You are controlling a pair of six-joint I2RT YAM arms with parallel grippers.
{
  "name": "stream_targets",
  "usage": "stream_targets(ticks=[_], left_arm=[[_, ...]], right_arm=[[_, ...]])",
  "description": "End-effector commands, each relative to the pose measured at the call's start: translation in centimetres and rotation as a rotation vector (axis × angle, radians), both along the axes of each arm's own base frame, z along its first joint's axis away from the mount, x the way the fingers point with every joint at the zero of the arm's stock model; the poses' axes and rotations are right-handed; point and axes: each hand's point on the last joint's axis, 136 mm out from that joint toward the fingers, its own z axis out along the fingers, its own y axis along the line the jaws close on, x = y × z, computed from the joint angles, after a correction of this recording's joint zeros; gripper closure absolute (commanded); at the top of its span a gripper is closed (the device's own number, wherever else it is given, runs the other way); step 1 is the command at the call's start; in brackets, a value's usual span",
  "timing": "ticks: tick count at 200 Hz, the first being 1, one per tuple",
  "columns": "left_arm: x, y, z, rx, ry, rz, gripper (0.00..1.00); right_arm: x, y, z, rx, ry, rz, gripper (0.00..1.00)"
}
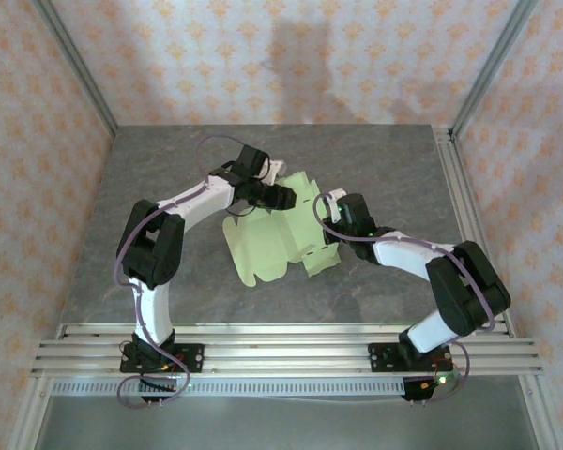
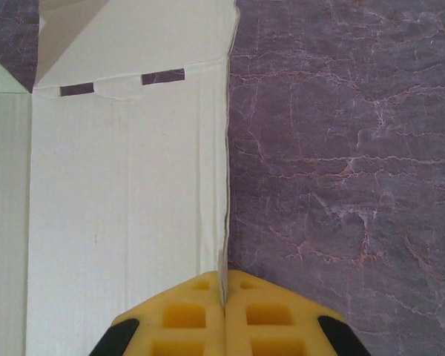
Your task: Fold the paper box
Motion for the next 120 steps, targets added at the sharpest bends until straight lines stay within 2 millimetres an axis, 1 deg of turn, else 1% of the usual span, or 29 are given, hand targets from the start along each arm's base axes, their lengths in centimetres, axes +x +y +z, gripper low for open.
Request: stream_targets(ticks=[1, 24, 49, 68, 101, 120], left_arm=[[-1.2, -0.7, -0.5, -0.002, 0.034, -0.021, 0.44], [-1.6, -0.3, -1.9, 0.023, 0.061, -0.006, 0.45], [-2.1, -0.4, -2.7, 0.02, 0.08, 0.001, 0.45], [-2.2, -0.1, -3.7, 0.042, 0.095, 0.015, 0.46], [-2.6, 0.9, -6.8, 0.103, 0.157, 0.064, 0.48], [-2.6, 1.3, -8.2, 0.128, 0.188, 0.102, 0.5]], right_arm=[[0.7, 0.1, 0.4, -0.002, -0.006, -0.022, 1.0], [0.8, 0.3, 0.4, 0.003, -0.004, -0.018, 1.0], [0.9, 0.3, 0.3, 0.003, 0.0, -0.022, 1.0], [0.9, 0.3, 0.3, 0.003, -0.001, -0.023, 1.0], [1.0, 0.3, 0.2, 0.004, 0.004, -0.023, 1.0], [0.8, 0.6, -0.1, 0.007, 0.015, -0.012, 1.0]])
